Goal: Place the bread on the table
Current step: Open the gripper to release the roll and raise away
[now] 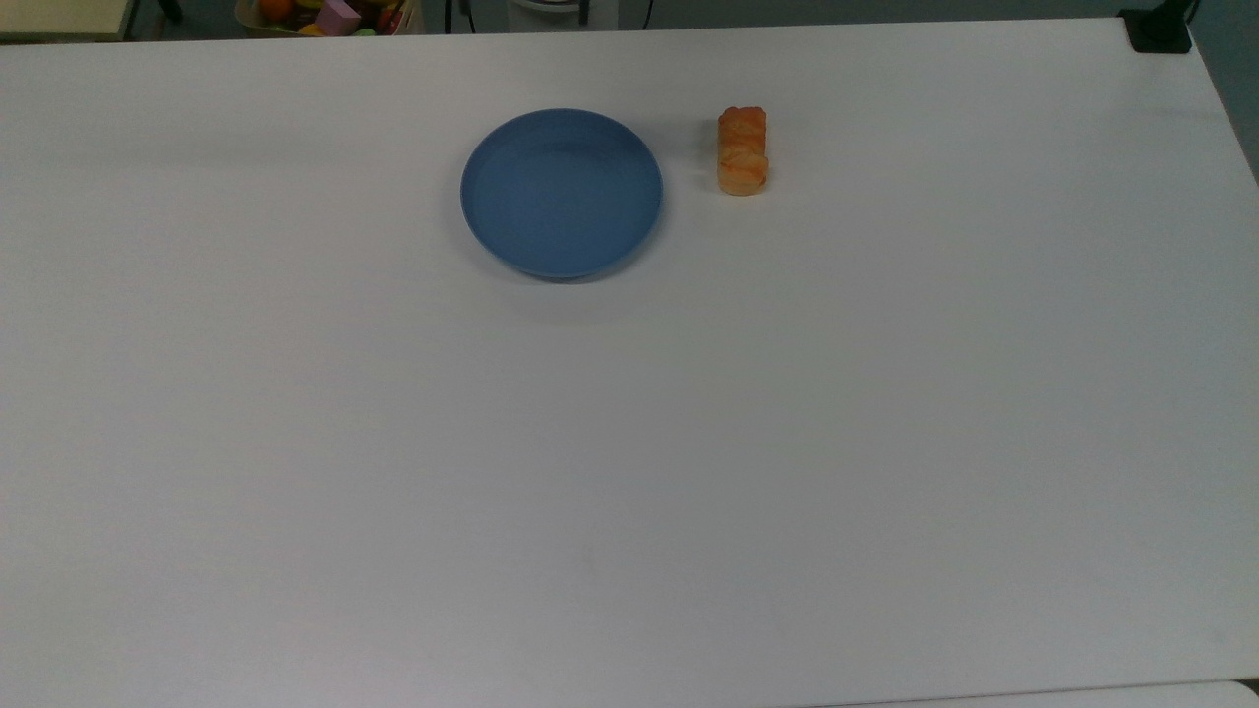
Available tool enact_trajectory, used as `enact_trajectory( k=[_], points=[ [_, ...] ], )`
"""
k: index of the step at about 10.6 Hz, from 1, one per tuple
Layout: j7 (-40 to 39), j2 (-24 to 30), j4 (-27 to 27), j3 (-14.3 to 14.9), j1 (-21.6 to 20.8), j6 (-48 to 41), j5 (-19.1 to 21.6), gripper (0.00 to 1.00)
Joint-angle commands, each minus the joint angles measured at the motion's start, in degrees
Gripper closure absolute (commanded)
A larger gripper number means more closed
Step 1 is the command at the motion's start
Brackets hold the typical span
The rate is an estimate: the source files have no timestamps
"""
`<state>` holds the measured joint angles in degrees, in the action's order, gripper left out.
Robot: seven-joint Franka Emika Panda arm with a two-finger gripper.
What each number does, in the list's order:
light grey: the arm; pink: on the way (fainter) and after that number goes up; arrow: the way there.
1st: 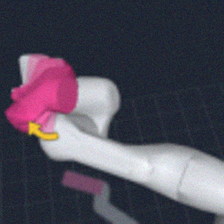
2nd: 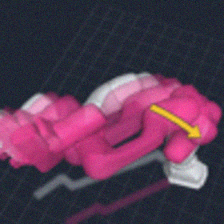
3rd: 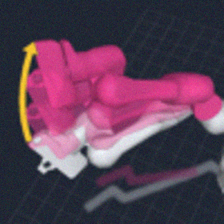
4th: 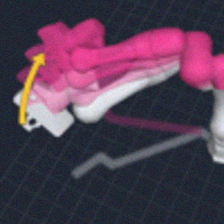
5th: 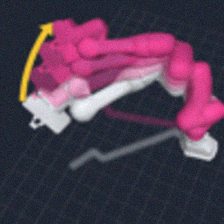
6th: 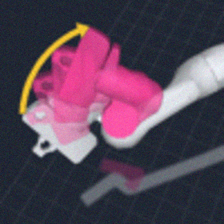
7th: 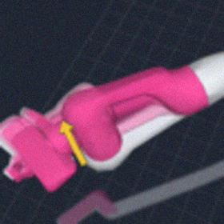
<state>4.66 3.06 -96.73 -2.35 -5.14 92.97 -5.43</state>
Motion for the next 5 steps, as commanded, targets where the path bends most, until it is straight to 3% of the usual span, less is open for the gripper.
enact_trajectory(
  k=[1,5],
  points=[
    [-1.06,1.60,-0.39,0.77,1.09,-2.18,1.21,0.00],
    [-0.97,1.25,-0.39,1.21,1.97,-2.09,1.56,0.00]
  ],
)
